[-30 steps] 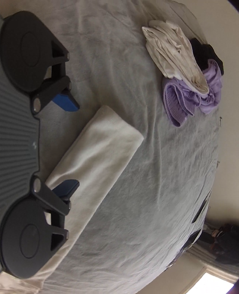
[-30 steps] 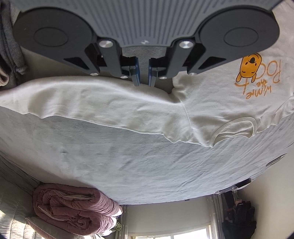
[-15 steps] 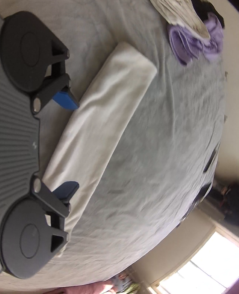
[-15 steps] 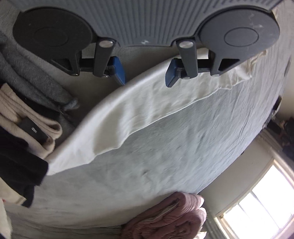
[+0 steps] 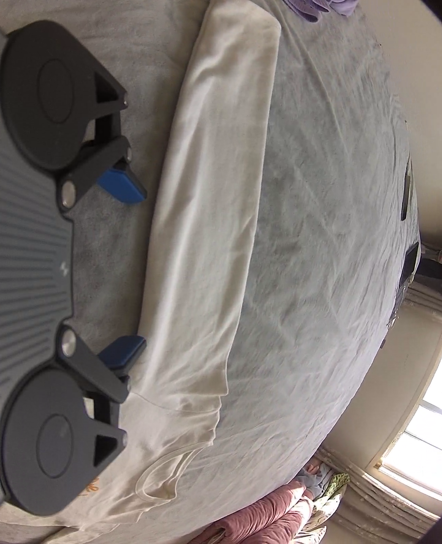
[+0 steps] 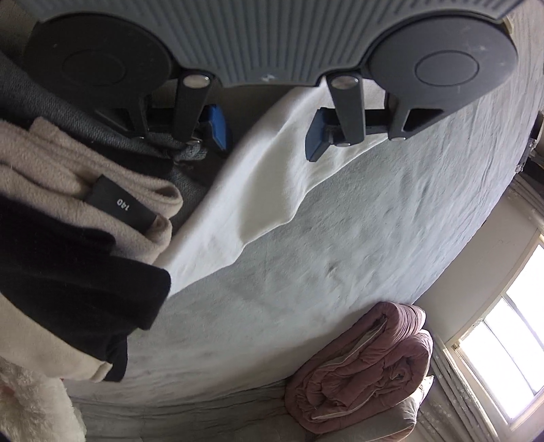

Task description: Fold clothes

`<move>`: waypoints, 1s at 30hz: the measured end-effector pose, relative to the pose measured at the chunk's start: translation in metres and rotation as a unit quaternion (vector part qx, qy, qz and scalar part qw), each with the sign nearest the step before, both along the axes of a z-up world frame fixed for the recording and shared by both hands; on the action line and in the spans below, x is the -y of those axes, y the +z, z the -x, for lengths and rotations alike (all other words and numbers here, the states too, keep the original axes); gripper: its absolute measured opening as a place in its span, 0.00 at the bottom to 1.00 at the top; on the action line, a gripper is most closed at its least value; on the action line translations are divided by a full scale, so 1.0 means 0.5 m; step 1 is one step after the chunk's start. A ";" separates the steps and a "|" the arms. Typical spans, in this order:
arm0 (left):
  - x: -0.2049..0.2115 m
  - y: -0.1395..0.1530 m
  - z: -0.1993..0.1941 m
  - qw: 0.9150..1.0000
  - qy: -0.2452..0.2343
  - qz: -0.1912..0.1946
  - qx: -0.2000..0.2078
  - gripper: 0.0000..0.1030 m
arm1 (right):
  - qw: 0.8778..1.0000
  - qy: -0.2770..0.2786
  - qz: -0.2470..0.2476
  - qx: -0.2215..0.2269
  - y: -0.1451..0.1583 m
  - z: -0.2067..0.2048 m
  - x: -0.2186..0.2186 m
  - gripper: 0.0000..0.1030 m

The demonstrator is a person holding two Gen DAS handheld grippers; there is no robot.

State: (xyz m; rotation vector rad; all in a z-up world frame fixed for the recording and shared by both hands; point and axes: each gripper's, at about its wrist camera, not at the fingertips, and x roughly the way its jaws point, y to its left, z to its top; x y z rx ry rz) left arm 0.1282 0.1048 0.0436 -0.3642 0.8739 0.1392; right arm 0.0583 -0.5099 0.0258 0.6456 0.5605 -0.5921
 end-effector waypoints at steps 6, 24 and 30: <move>0.008 0.000 0.004 1.000 -0.003 -0.005 0.001 0.84 | 0.990 0.030 0.129 0.041 0.037 -0.005 -0.058 0.06; 0.058 0.011 0.009 0.998 -0.052 -0.014 0.030 0.84 | 0.738 0.461 0.493 0.015 -0.073 0.002 -0.544 0.08; 0.064 0.011 0.010 0.998 -0.057 -0.017 0.030 0.84 | 0.779 0.458 0.427 0.020 -0.047 0.003 -0.523 0.41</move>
